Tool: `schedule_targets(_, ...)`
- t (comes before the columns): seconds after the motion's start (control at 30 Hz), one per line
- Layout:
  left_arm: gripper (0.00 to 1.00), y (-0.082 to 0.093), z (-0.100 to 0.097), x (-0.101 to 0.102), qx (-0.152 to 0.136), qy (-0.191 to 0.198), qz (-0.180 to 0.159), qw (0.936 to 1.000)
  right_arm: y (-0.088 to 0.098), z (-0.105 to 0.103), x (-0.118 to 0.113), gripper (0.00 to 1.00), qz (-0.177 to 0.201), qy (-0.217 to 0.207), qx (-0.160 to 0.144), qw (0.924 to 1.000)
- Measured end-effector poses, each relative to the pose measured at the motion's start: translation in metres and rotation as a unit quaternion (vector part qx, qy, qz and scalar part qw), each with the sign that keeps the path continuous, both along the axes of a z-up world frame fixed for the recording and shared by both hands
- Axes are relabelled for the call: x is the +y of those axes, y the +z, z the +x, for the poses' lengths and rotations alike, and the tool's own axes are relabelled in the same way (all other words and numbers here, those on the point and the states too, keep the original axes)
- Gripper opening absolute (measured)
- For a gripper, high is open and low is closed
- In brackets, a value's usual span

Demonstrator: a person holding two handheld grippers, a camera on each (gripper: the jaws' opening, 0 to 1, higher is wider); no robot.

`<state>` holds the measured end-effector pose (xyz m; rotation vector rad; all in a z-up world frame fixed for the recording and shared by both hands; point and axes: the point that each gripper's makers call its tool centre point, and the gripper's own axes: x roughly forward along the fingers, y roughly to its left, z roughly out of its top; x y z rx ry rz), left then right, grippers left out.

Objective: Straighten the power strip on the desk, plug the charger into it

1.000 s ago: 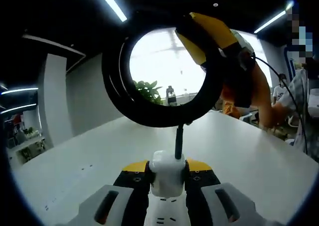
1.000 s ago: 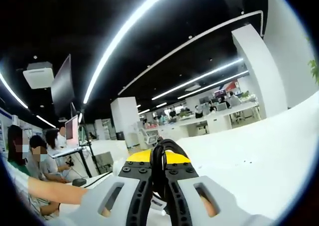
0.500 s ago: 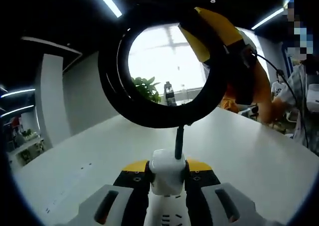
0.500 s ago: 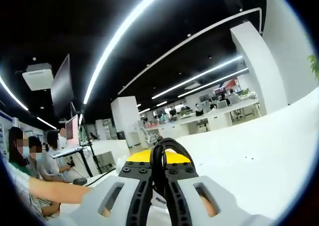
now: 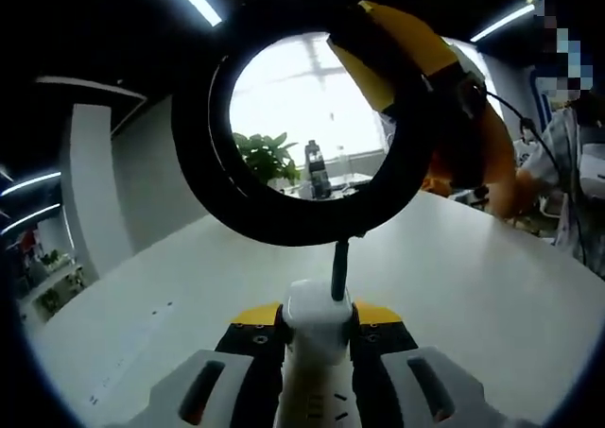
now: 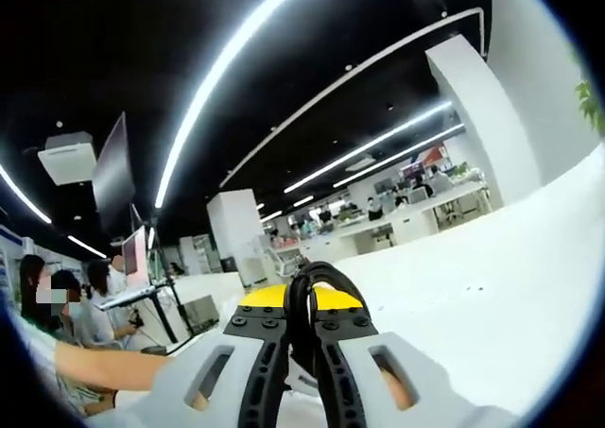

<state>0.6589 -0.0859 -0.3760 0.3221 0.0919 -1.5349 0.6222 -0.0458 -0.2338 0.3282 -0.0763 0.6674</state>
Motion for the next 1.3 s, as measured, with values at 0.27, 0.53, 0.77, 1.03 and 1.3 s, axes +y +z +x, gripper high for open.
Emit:
schedule_targets(0.27, 0.26, 0.0, -0.002, 0.0, -0.022, 0.01, -0.005, 0.9997, -0.001, -0.006, -0.007, 0.06, 0.015, -0.02, -0.02, 0.9995)
schedule_targets(0.53, 0.38, -0.007, 0.0, -0.005, -0.024, 0.034, 0.004, 0.9991, -0.019, -0.002, -0.005, 0.16, -0.014, -0.022, -0.004, 0.9997)
schedule_targets(0.77, 0.4, -0.004, 0.006, -0.003, -0.02, 0.048, 0.003, 0.9986, -0.023, 0.001, -0.01, 0.17, -0.018, -0.03, 0.0, 0.9994)
schedule_targets(1.03, 0.45, -0.003, 0.007, -0.002, -0.012, 0.061, 0.0, 0.9981, -0.022, 0.001, -0.01, 0.2, -0.028, -0.031, -0.001, 0.9991)
schedule_targets(1.3, 0.54, -0.007, 0.005, 0.002, -0.009, 0.064, 0.009, 0.9979, -0.026, -0.001, -0.012, 0.22, -0.033, -0.038, 0.0, 0.9987)
